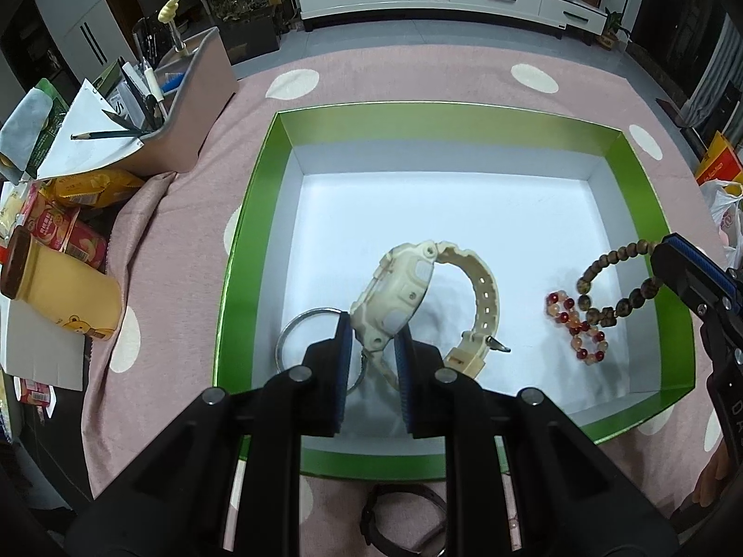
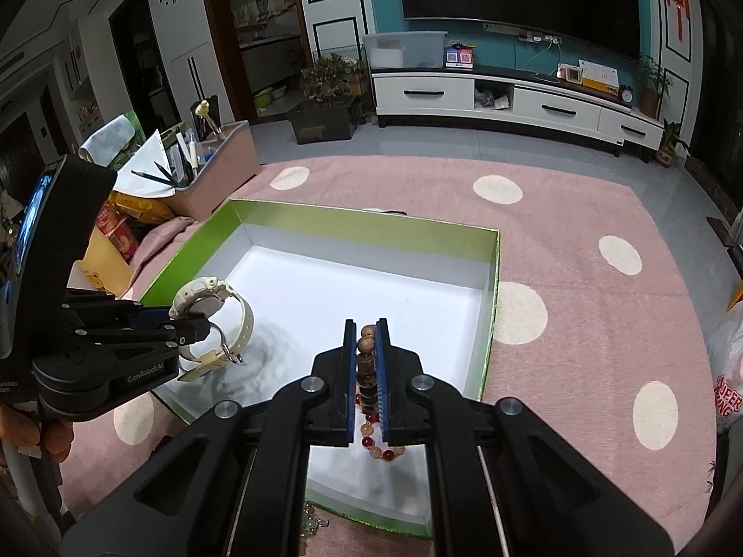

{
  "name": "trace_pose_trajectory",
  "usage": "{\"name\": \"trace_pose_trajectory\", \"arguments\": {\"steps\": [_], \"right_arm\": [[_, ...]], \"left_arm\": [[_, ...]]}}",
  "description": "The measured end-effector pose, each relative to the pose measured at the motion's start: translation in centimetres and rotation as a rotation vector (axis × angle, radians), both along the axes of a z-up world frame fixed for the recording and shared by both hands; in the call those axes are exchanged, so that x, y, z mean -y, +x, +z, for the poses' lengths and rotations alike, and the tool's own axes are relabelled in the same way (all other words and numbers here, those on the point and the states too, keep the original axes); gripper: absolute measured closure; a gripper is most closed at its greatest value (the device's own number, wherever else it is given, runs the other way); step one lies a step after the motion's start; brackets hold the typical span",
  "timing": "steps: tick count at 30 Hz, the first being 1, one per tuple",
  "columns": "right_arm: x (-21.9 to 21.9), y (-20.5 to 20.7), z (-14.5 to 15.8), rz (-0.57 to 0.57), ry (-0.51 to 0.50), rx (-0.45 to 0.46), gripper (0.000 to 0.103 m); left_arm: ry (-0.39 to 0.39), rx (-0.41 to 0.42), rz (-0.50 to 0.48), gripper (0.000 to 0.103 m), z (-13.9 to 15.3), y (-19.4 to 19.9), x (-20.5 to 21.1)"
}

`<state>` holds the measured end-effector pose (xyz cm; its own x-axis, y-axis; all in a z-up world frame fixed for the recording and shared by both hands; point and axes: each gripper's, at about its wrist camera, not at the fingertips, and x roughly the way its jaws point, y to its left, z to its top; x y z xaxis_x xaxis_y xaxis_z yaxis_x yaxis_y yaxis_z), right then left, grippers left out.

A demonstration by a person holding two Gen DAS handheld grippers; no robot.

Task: Organize jewelry
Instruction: 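Carry the white watch with the left tool while the right tool lowers the brown beads into the box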

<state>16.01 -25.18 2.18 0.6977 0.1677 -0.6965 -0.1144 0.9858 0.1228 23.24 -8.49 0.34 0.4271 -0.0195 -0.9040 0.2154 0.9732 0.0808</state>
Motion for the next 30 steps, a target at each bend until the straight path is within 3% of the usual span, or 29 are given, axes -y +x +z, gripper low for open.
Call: {"name": "trace_pose_trajectory", "arguments": {"steps": [30], "right_arm": [[-0.6,1.5,-1.4,-0.001,-0.015,-0.023,0.096]], "left_arm": [[0.038,-0.014,-0.015,0.085,-1.5,1.5,1.0]]}}
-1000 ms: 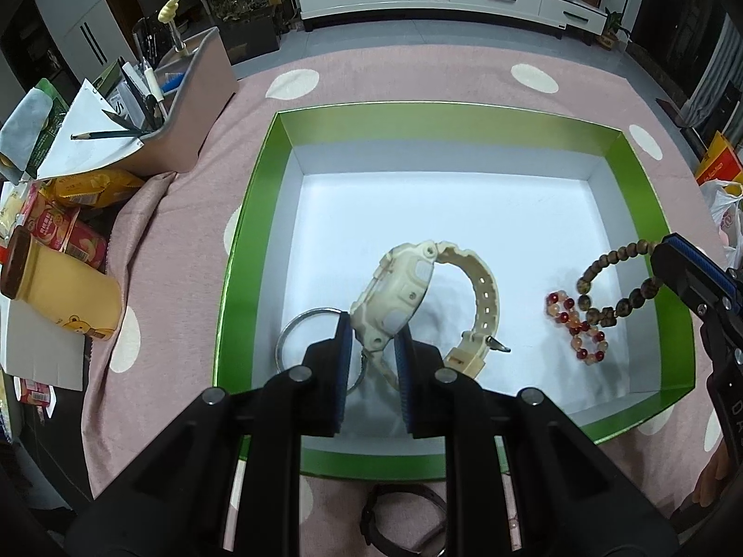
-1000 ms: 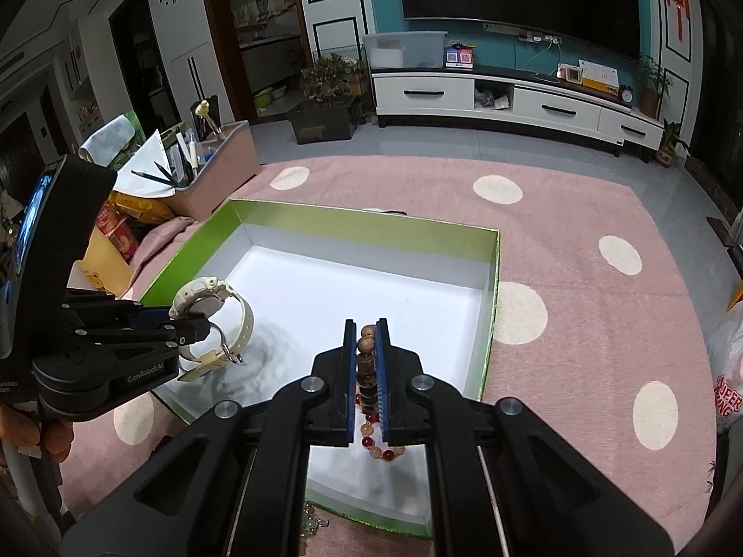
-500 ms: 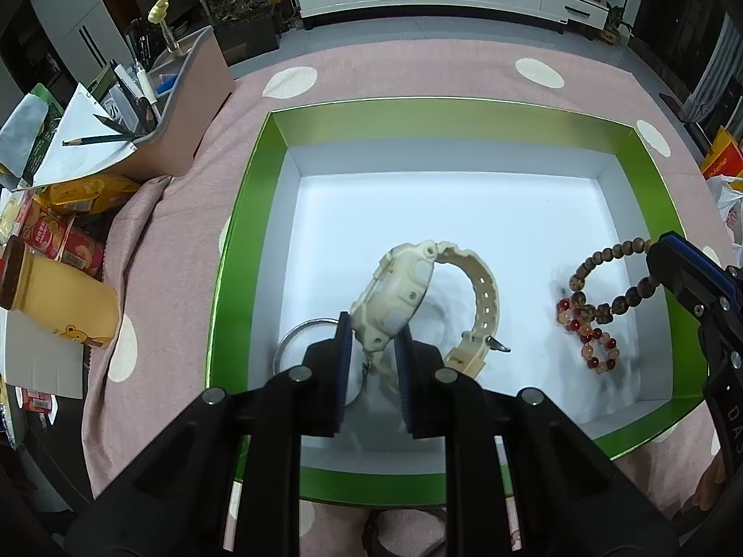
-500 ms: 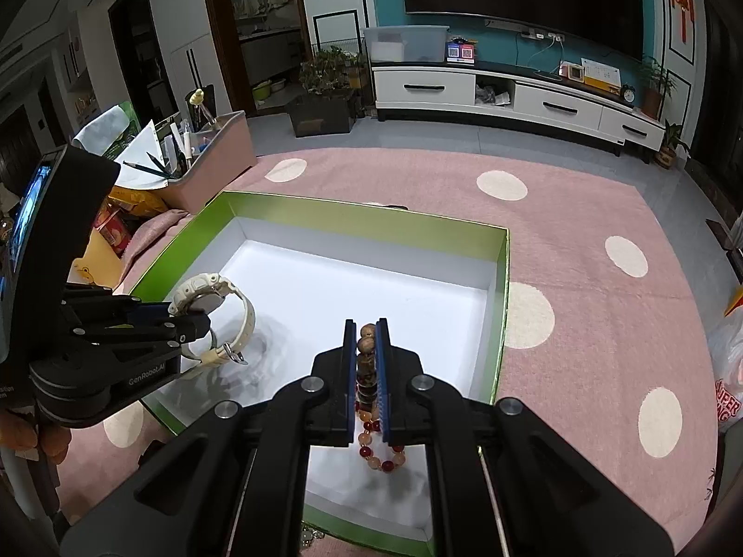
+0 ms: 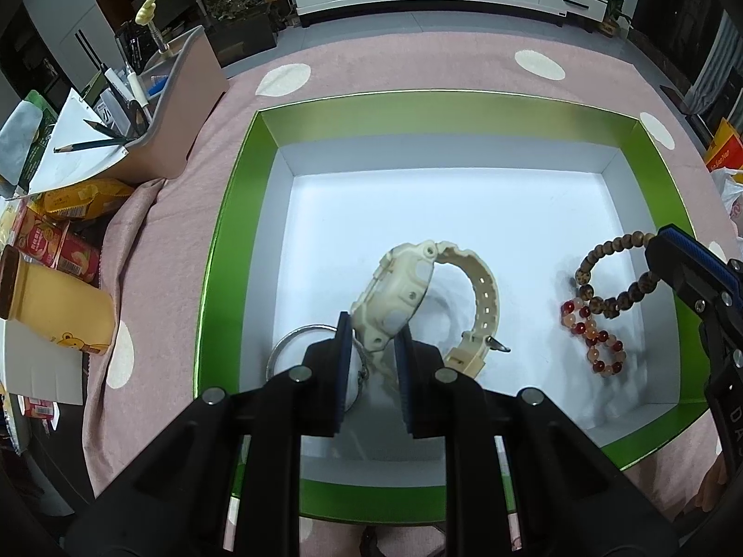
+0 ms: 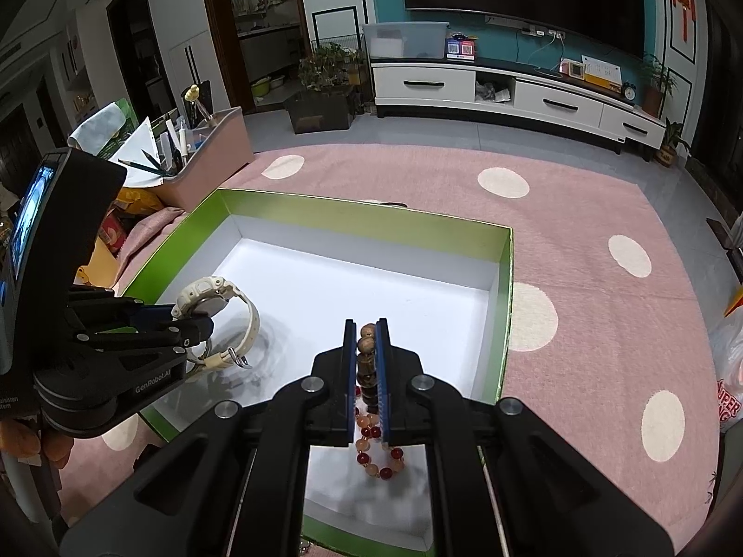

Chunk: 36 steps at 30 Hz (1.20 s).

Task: Organize jewelry
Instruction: 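Carry the white watch with the left tool while the right tool lowers the brown beads into the box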

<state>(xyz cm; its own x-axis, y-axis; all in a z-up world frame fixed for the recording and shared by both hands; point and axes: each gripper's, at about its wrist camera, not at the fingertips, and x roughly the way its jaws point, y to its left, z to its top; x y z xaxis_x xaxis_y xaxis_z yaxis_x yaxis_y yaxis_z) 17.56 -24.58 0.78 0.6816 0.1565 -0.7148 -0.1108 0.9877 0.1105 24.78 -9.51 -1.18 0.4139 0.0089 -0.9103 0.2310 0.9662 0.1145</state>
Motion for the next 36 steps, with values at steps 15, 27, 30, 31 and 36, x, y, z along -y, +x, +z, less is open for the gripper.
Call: {"name": "trace_pose_trajectory", "arguments": {"steps": [15,27,30,31,36], "right_arm": [[0.3,0.5,-0.6,-0.01,0.005,-0.02,0.096],[0.2,0.6,-0.9,-0.003,0.0,-0.028,0.096],[0.1,0.8,-1.1,-0.002,0.0,-0.032,0.096],[0.2,0.8,-1.1,-0.003,0.0,-0.034,0.096],[0.2,0.9,-1.3,-0.002,0.0,-0.042,0.096]], "left_arm": [[0.017,-0.016,-0.003,0.085,-0.9,0.4,0.3],[0.029,-0.022,-0.004,0.085,-1.2,0.6,0.3],[0.033,-0.024,-0.005,0.085,-1.4,0.7,0.3],[0.034,-0.026,-0.007,0.085,-1.4,0.7,0.3],[0.037,-0.027,-0.007,0.085,-1.5,0.7,0.4]]}}
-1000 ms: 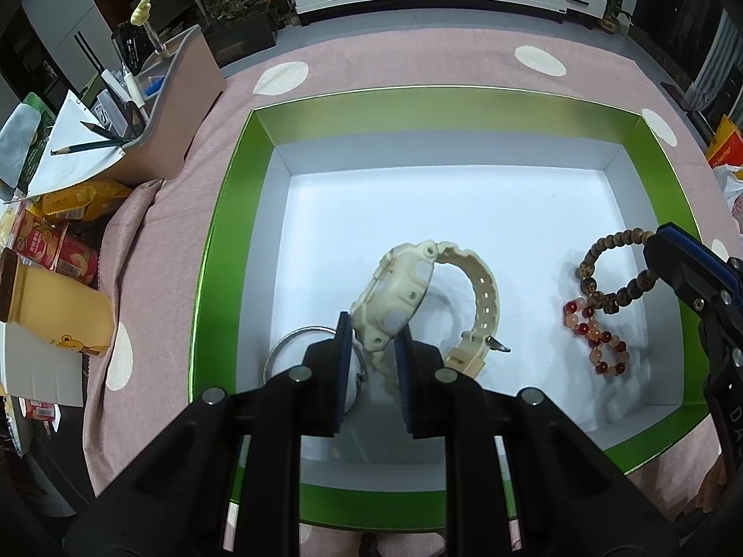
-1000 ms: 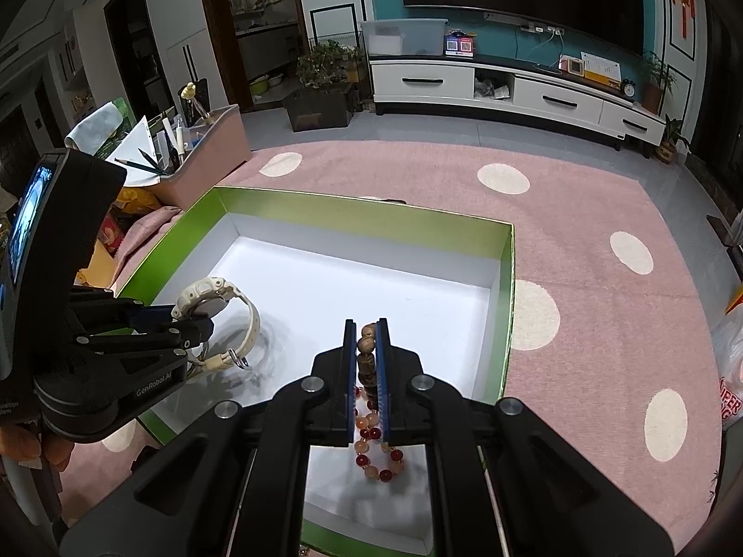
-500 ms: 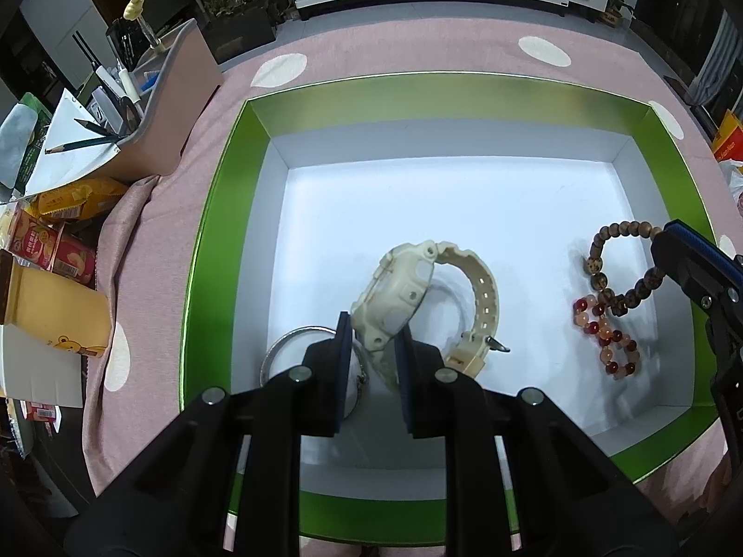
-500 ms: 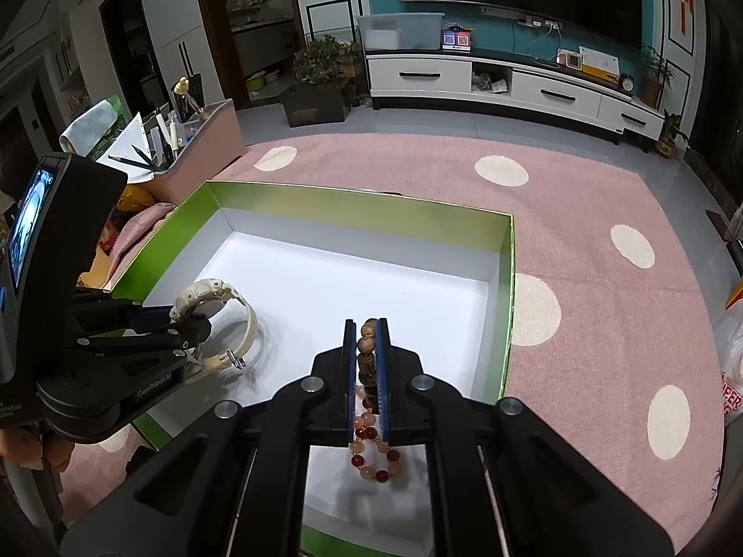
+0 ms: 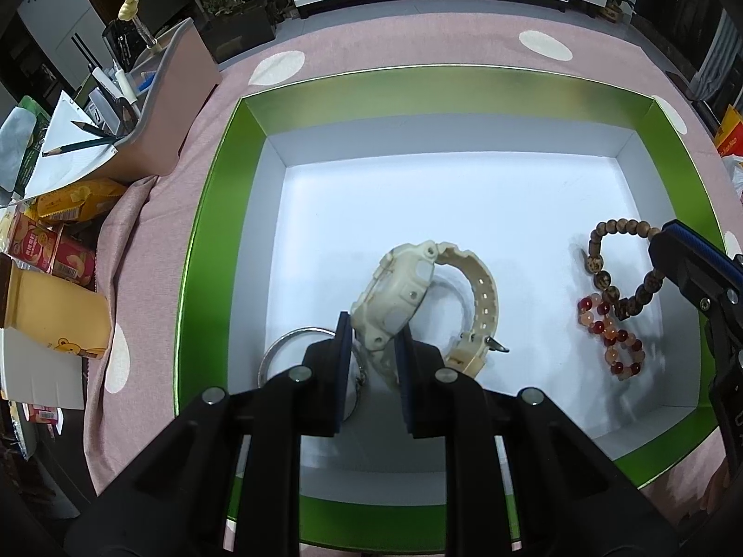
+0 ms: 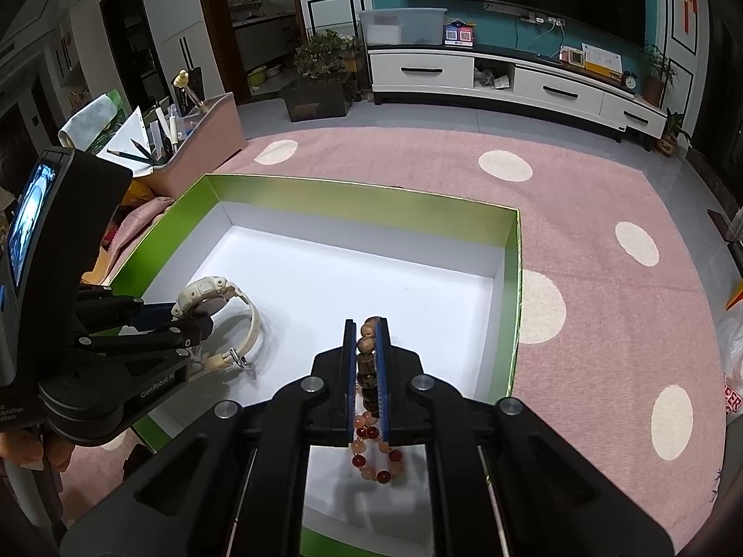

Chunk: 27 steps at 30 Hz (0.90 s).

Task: Organize jewelry
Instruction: 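Carry the white watch with the left tool while the right tool lowers the brown beads into the box, then open the right tool releasing the brown beads while the left tool releases the white watch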

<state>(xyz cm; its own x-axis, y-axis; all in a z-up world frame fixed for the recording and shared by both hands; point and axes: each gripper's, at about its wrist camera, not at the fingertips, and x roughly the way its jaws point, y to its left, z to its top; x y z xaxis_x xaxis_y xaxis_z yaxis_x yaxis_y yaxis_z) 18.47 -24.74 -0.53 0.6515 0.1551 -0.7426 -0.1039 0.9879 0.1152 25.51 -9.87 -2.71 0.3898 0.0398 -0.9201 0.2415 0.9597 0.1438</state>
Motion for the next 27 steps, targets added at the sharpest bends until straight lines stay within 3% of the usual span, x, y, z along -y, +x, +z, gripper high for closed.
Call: {"name": "trace_pose_trajectory", "arguments": {"steps": [27], "right_arm": [[0.76,-0.13,-0.03,-0.021,0.019,-0.007,0.095]], "left_arm": [[0.011,0.015,-0.004,0.082,0.34,0.13,-0.12]]}}
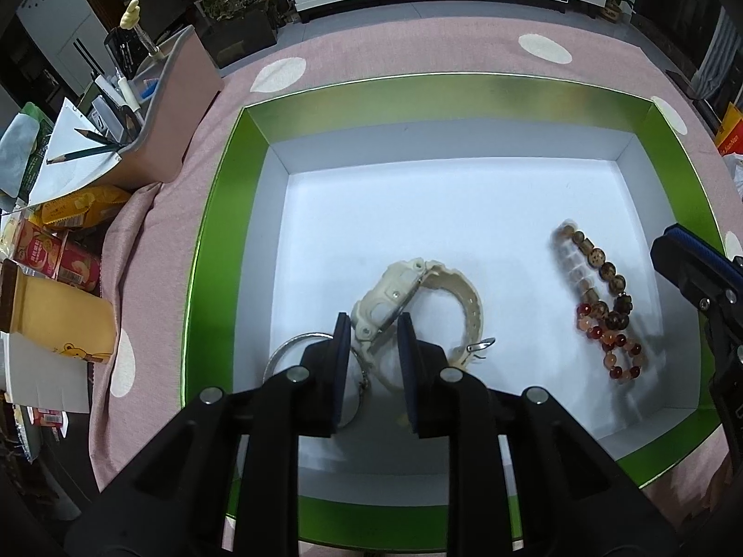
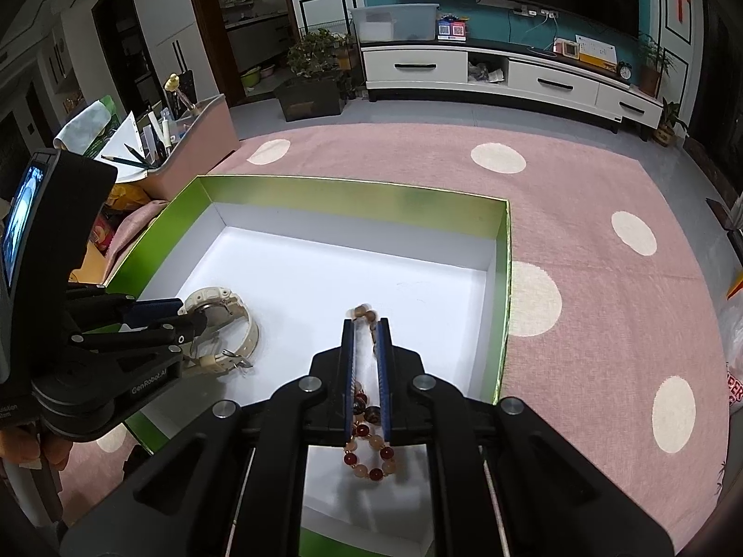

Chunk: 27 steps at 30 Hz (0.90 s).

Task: Organize jewelry
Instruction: 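Open the right tool releasing the brown beads while the left tool releases the white watch, then withdraw the left tool toward the black band watch while the right tool moves toward the pink bracelet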

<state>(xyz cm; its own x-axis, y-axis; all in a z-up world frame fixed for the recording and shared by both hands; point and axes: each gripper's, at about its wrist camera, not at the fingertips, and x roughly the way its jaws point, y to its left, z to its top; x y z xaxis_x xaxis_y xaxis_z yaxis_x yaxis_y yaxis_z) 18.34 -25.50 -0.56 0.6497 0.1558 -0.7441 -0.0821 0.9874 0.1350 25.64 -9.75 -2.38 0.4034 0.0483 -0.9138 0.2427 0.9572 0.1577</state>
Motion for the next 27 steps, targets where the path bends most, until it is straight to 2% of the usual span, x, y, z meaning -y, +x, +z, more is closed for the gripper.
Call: {"name": "trace_pose_trajectory", "arguments": {"steps": [3,4,5,7,9,13,15,19,21,23,25,27], "right_arm": [[0.1,-0.2,0.3,-0.002,0.004,0.004,0.093],[0.1,-0.2,0.4,-0.002,0.004,0.006,0.09],[0.1,-0.3,0.4,-0.004,0.003,0.007,0.083],[0.3,-0.7,0.7,-0.011,0.008,0.012,0.077],[0.5,-0.9,0.9,-0.013,0.01,0.016,0.076],[0.8,-1.5,1.5,-0.026,0.015,0.033,0.063],[1.0,-1.8,1.8,-0.031,0.017,0.04,0.062],[1.3,-2.3,2.4,-0.039,0.016,0.046,0.059],[1.5,-2.6,2.7,-0.049,0.019,0.05,0.052],[1.6,-3.0,2.9,-0.059,0.022,0.055,0.041],[1.7,-3.4,3.2,-0.064,0.028,0.056,0.039],[1.7,-3.9,3.4,-0.065,0.037,0.05,0.03]], "left_arm": [[-0.003,0.003,0.0,0.079,0.2,-0.2,0.1],[-0.003,0.005,-0.001,0.077,0.3,-0.2,0.1],[-0.003,0.007,-0.002,0.074,0.4,-0.2,0.1],[-0.005,0.012,-0.002,0.068,0.6,-0.4,0.2],[-0.007,0.02,-0.003,0.057,0.9,-0.5,0.2],[-0.01,0.03,-0.006,0.048,1.4,-1.0,0.3],[-0.01,0.037,-0.006,0.042,1.8,-1.3,0.4],[-0.009,0.049,0.001,0.039,2.5,-1.7,0.4],[-0.012,0.057,0.006,0.034,2.9,-2.0,0.3],[-0.014,0.066,0.008,0.031,3.3,-2.3,0.1],[-0.016,0.072,0.008,0.025,3.6,-2.6,0.0],[-0.017,0.082,0.011,0.018,3.9,-3.1,-0.2]]}}
